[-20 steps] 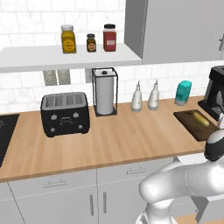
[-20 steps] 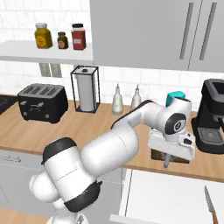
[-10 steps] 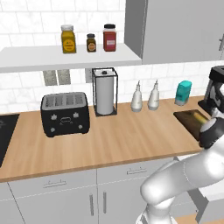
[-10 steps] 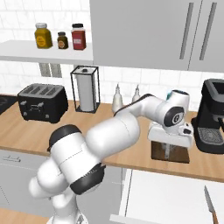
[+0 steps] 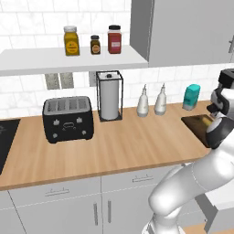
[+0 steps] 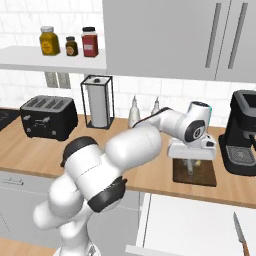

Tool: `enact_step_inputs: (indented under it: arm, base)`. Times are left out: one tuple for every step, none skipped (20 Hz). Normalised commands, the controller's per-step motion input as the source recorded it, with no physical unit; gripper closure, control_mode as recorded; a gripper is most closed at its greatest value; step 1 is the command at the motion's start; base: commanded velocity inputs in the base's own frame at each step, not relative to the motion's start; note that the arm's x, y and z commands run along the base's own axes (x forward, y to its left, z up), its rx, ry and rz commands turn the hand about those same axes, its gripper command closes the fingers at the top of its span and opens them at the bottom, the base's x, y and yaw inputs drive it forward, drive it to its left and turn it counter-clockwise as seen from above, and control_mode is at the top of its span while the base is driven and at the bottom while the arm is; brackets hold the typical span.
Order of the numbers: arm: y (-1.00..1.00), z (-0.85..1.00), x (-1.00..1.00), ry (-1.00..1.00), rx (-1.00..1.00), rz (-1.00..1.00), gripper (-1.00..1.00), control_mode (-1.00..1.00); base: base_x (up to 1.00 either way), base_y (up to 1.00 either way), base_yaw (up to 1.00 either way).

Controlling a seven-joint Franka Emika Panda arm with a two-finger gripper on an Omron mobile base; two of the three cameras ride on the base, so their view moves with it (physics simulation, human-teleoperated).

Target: Place the appropriate cutting tool for cutting the cucumber skin on the cutting board.

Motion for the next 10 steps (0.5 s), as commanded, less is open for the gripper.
enact_step_inputs:
  arm:
    - [0.09,-0.33,0.34,0.00,0.00,0.17,1.00,-1.00]
    - [0.09,-0.40,0.32,0.00,0.00,0.16,1.00,-1.00]
    - [0.09,-0.43,0.32,0.00,0.00,0.16,1.00,-1.00]
    - [0.07,-0.46,0.36,0.00,0.00,0.15,1.00,-1.00]
    - [0.01,-0.43,0.40,0.01,0.00,0.14,1.00,-1.00]
    - [0.00,-0.46,0.39,0.03,0.00,0.14,1.00,-1.00]
    - [0.00,-0.45,0.40,0.05,0.00,0.14,1.00,-1.00]
    - [0.00,-0.48,0.39,0.05,0.00,0.14,1.00,-1.00]
    - [0.00,-0.44,0.38,0.06,0.00,0.14,1.00,-1.00]
    - [0.00,-0.43,0.38,0.07,0.00,0.14,1.00,-1.00]
  base:
    - [0.00,0.00,0.00]
    - [0.00,0.00,0.00]
    - [0.00,0.00,0.00]
    - [0.00,0.00,0.00]
    - [0.00,0.00,0.00]
    - [0.00,0.00,0.00]
    - [0.00,0.00,0.00]
    - [0.00,0.00,0.00]
    - [0.00,0.00,0.00]
    - [0.00,0.00,0.00]
